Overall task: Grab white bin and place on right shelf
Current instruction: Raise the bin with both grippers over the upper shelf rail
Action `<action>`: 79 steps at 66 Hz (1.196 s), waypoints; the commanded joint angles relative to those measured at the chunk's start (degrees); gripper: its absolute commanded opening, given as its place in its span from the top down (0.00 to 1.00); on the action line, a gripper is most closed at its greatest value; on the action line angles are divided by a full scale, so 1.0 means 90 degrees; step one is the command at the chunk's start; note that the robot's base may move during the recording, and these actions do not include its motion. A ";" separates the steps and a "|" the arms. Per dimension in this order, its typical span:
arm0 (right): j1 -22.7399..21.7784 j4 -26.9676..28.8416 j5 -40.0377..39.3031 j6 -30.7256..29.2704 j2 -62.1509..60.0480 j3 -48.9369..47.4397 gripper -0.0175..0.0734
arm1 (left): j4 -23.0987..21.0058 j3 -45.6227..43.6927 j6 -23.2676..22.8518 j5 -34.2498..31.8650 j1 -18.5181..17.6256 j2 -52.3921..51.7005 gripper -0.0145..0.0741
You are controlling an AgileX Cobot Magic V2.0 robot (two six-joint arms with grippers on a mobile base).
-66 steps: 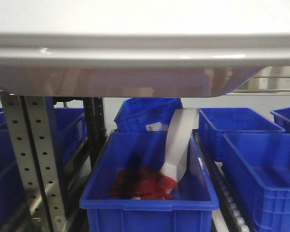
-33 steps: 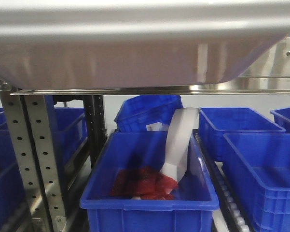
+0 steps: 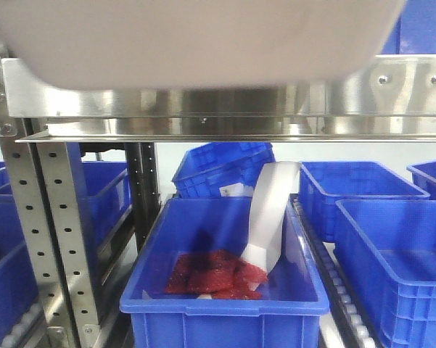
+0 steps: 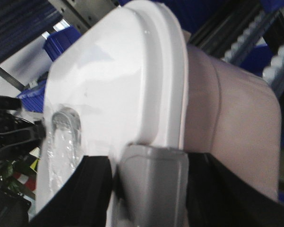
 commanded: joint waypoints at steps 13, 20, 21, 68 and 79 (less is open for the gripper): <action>0.0340 0.0889 0.0163 0.0074 0.0973 -0.1157 0.34 | -0.1186 -0.1010 0.0440 -0.0202 -0.0720 0.0847 0.52; 0.0562 0.0889 -0.0129 0.0011 0.1361 -0.1430 0.34 | -0.1174 -0.1369 0.0454 -0.0655 -0.0888 0.1168 0.52; 0.0582 0.0889 -0.0170 0.0011 0.1412 -0.1495 0.34 | -0.1174 -0.1417 0.0454 -0.0717 -0.0888 0.1216 0.52; 0.0625 0.1490 -0.0571 -0.0005 0.3586 -0.3480 0.34 | -0.2162 -0.3290 0.0467 -0.1725 -0.0888 0.3138 0.52; 0.0625 0.1751 -0.0615 -0.0168 0.3838 -0.3786 0.34 | -0.2402 -0.3698 0.0468 -0.1725 -0.0940 0.3473 0.52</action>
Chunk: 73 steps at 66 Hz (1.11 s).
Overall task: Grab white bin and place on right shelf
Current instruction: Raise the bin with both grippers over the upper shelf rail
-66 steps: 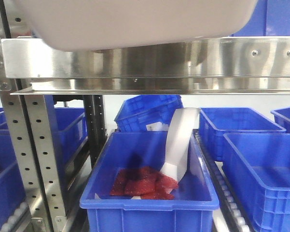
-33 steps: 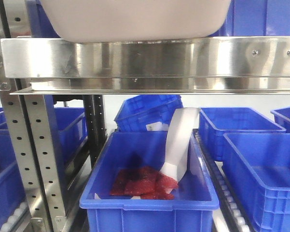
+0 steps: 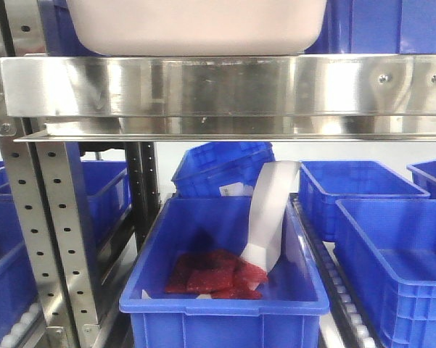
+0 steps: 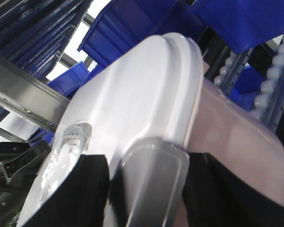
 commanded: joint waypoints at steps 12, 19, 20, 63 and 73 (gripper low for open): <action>0.0075 0.0789 -0.0008 -0.0133 -0.0097 -0.0769 0.34 | -0.0743 -0.0594 0.0068 -0.0158 -0.0394 -0.0096 0.52; 0.0075 0.0745 -0.0182 -0.0133 -0.0053 -0.0784 0.34 | -0.0690 -0.0601 0.0068 -0.0277 -0.0488 -0.0050 0.52; 0.0075 0.0745 -0.0182 -0.0133 -0.0032 -0.0784 0.34 | -0.0690 -0.0601 0.0068 -0.0277 -0.0488 -0.0050 0.52; -0.0094 0.0496 -0.0790 -0.0133 0.0367 -0.0784 0.11 | -0.0295 -0.0601 0.0081 -0.0948 -0.0458 0.0027 0.26; -0.0582 0.0455 -0.0575 -0.0133 0.0367 -0.0784 0.11 | -0.0307 -0.0601 0.0052 -0.0736 -0.0162 0.0027 0.26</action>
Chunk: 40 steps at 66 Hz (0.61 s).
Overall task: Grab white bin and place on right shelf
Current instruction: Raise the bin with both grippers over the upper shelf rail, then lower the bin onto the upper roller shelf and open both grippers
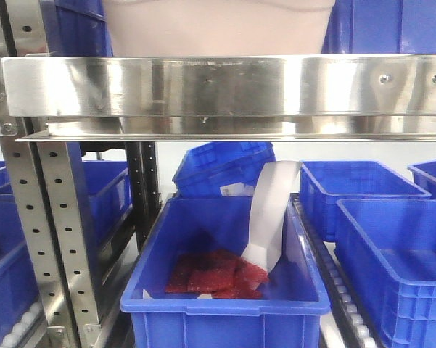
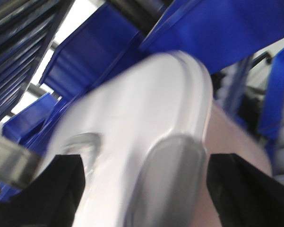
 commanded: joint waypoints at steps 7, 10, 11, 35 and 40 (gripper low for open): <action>-0.0490 0.0370 0.0634 -0.0049 -0.0359 -0.0264 0.11 | -0.0381 -0.0242 0.0023 0.0512 0.0270 -0.0368 0.27; -0.0524 0.0361 0.0654 -0.0049 -0.0359 -0.0264 0.11 | -0.0289 -0.0242 0.0023 0.0585 0.0270 -0.0368 0.32; -0.0525 0.0343 0.0639 -0.0049 -0.0359 -0.0264 0.11 | -0.0257 -0.0242 0.0023 0.0585 0.0270 -0.0368 0.35; -0.0523 -0.0033 0.0345 -0.0049 -0.0345 -0.0264 0.75 | -0.0535 -0.0242 0.0011 0.0699 0.0201 -0.0364 0.97; -0.0537 -0.0008 0.0503 -0.0049 -0.0340 -0.0264 0.75 | -0.0535 -0.0242 0.0001 0.0699 0.0201 -0.0364 0.98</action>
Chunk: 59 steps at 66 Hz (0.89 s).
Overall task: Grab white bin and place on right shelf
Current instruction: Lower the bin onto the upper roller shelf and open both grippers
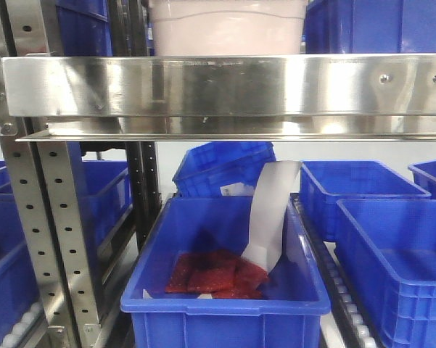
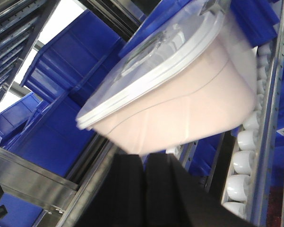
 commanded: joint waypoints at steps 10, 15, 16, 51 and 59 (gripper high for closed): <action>-0.0069 0.0444 0.0653 0.0045 -0.0369 -0.0249 0.74 | -0.0402 -0.0232 -0.0137 -0.0217 -0.0023 -0.0418 0.97; -0.0002 0.0098 0.0117 0.0396 -0.0636 -0.0249 0.73 | 0.0363 -0.0232 -0.0712 -0.0813 -0.0097 -0.0673 0.97; 0.0025 -0.0060 -0.0023 0.0449 -0.0702 -0.0249 0.73 | 0.0516 -0.0232 -0.0770 -0.0931 -0.0114 -0.0723 0.97; 0.2022 -0.3586 -0.4983 0.0923 -0.3727 0.1926 0.73 | 0.7282 0.0602 -0.4884 -0.2665 -0.1196 -0.2953 0.97; 0.2031 -0.3586 -0.5441 0.0591 -0.4447 0.3020 0.73 | 0.7295 0.1488 -0.4884 -0.3325 -0.1196 -0.3569 0.97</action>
